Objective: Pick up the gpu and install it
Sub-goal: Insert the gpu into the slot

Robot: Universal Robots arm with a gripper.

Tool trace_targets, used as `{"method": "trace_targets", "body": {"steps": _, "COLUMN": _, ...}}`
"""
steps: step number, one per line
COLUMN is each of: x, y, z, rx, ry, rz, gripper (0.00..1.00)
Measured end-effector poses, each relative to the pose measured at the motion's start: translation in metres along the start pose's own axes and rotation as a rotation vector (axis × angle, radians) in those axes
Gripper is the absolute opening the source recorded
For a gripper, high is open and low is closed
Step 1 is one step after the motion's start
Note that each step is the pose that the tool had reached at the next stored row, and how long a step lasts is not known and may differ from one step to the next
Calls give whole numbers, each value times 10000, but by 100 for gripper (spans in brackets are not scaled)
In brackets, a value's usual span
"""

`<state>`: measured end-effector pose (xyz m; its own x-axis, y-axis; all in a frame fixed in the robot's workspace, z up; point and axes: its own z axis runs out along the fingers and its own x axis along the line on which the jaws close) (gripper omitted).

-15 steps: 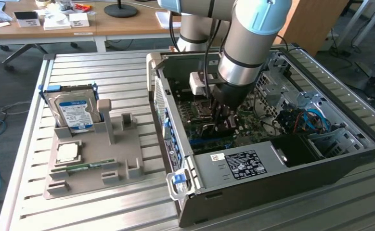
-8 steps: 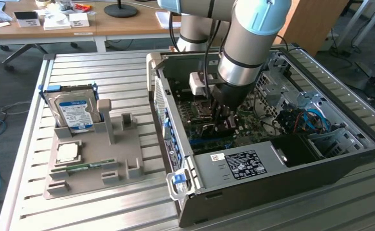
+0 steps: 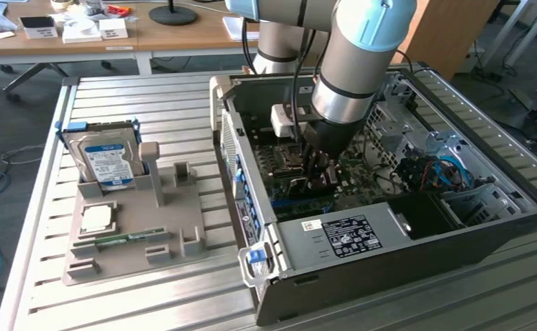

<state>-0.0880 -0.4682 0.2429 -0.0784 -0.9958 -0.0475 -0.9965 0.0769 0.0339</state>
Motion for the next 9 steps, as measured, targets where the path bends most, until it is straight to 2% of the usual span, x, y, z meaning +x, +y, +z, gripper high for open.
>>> {"method": "trace_targets", "body": {"steps": 9, "x": 0, "y": -3, "z": 0, "rx": -7, "ry": 5, "rz": -154, "gripper": 27}}
